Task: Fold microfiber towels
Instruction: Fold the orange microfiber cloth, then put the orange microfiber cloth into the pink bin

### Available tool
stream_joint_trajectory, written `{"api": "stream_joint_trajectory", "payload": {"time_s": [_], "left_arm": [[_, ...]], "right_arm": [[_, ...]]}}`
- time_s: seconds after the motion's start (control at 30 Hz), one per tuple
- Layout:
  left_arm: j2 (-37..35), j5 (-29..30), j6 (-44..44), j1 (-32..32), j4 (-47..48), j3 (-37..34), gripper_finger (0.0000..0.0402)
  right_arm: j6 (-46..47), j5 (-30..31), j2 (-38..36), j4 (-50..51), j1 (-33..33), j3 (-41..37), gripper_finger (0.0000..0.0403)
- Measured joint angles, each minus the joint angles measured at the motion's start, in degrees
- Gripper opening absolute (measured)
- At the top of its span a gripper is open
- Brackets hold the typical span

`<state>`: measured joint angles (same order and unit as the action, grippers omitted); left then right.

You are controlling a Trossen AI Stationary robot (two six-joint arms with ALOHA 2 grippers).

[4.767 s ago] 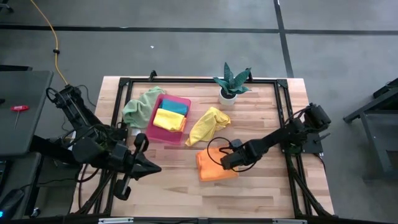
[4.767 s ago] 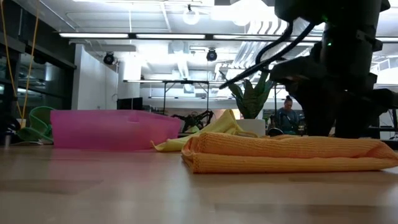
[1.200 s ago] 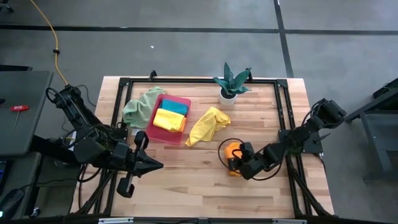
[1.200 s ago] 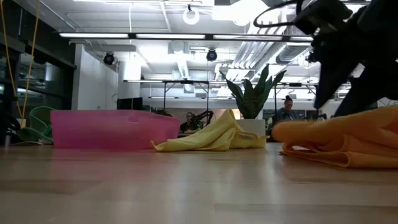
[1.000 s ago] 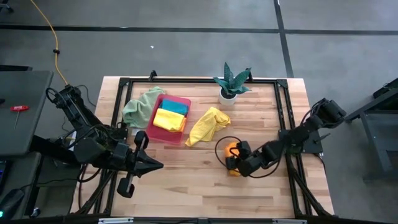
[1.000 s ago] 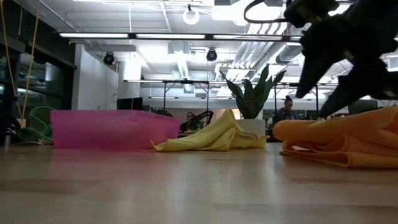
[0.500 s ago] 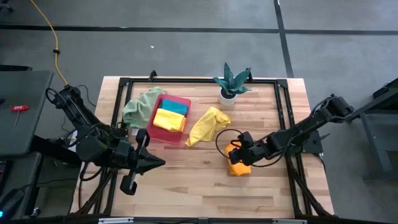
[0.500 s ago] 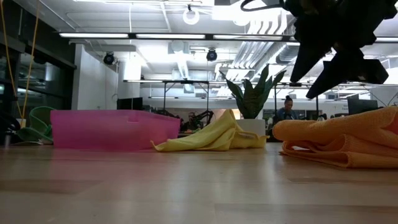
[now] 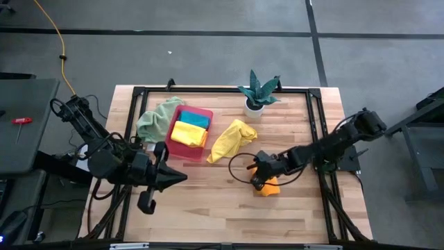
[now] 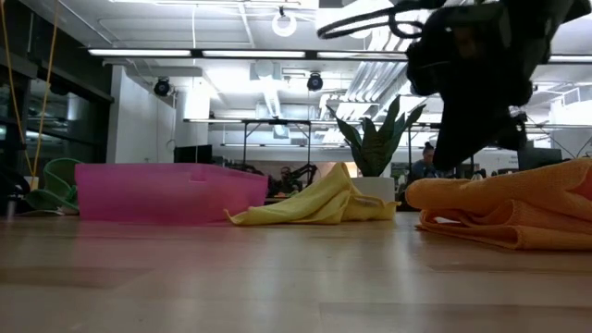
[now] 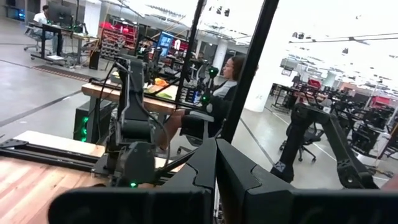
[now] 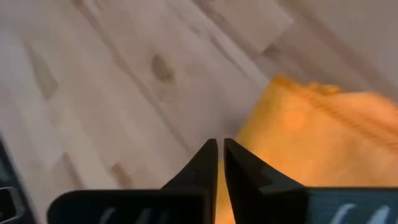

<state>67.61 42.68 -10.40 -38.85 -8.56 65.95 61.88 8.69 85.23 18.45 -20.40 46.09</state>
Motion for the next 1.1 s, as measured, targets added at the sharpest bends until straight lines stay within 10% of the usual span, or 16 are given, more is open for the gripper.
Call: {"api": "stream_joint_trajectory", "payload": {"time_s": [0.7, 1.1], "left_arm": [[0.0, 0.1, -1.6, 0.0, -0.3, 0.0, 0.0], [0.0, 0.0, -1.5, 0.0, 0.3, 0.0, 0.0]], "right_arm": [[-9.4, 0.4, 0.2, 4.4, 10.3, -0.1, 0.0], [-3.3, -4.5, -4.2, 4.9, -0.6, 0.0, 0.0]]}}
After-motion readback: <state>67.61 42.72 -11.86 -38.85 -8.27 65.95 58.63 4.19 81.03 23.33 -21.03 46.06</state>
